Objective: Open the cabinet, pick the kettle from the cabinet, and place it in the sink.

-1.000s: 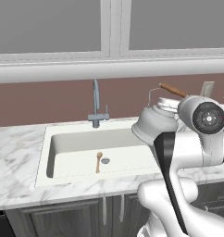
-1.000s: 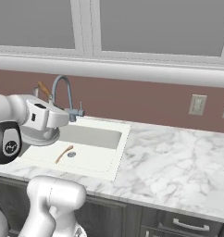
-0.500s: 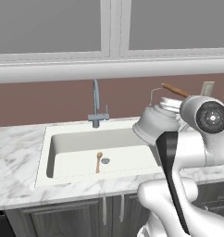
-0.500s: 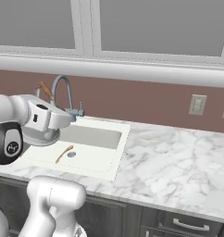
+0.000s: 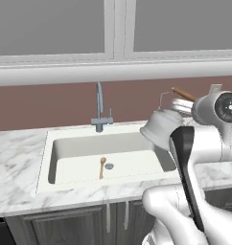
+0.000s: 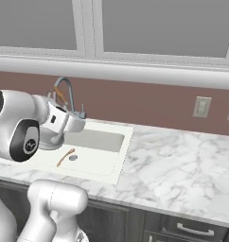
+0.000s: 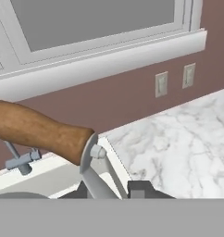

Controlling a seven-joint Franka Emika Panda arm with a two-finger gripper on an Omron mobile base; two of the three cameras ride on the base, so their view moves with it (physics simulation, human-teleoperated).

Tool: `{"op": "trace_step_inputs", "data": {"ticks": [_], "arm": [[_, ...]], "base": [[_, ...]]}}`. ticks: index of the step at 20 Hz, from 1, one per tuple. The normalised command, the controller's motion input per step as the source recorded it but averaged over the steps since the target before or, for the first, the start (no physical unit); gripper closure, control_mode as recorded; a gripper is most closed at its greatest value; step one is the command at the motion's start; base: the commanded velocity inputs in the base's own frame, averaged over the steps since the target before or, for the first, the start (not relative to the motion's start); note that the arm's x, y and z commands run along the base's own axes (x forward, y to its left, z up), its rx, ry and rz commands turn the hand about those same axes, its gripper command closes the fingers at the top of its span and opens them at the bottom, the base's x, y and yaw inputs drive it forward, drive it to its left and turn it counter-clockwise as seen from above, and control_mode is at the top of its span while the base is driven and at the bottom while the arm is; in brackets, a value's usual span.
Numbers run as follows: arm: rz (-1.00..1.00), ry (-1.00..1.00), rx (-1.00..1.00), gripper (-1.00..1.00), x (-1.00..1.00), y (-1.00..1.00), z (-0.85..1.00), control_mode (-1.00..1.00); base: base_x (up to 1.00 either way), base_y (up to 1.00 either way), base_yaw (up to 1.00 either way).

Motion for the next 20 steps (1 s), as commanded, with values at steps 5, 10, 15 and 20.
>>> {"op": "trace_step_inputs", "data": {"ticks": [5,10,15,20], "arm": [[0.07,0.0,0.06,1.0,0.13,-0.07,-0.17,-1.0],[0.1,-0.04,0.03,1.0,0.11,-0.05,-0.16,-1.0],[0.08,-0.01,0.0,1.0,0.19,-0.02,-0.18,-1.0],[0.03,0.0,0.0,1.0,0.29,0.0,-0.14,-1.0]], "base": [[0.0,0.0,0.0],[0.0,0.0,0.0],[0.0,0.0,0.0],[0.0,0.0,0.0]]}}
